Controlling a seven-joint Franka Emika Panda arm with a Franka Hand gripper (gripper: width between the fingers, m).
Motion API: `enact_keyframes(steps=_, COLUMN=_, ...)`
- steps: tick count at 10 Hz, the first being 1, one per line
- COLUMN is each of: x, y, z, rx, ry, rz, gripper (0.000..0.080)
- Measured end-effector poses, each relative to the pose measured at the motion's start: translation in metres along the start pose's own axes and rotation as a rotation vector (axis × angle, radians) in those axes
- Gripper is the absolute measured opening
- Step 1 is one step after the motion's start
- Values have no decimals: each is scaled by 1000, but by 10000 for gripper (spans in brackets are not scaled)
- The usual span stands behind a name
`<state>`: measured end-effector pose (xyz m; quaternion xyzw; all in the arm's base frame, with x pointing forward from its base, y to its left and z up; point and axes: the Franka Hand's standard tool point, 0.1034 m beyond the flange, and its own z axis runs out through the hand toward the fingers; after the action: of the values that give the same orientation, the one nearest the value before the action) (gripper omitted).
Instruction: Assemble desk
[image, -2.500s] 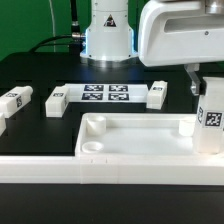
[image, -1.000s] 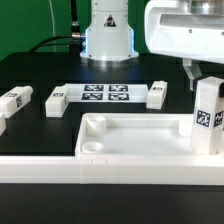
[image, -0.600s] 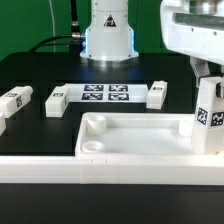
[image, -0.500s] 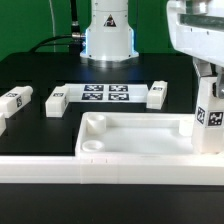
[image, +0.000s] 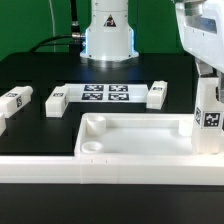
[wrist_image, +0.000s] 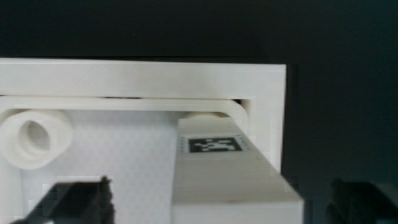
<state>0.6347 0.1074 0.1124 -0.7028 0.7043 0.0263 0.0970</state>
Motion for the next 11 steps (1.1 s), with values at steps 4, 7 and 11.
enact_keyframes(steps=4, x=-3, y=3, z=-1, rx=-68, ry=-1, rz=-390, gripper=648)
enact_keyframes(steps=7, x=-2, y=3, z=-1, rx=-74, ry=-8, rz=-628, gripper=648)
enact_keyframes(steps=11, x=2, y=3, z=-3, rx=-146, ry=11, rz=-1146, gripper=648)
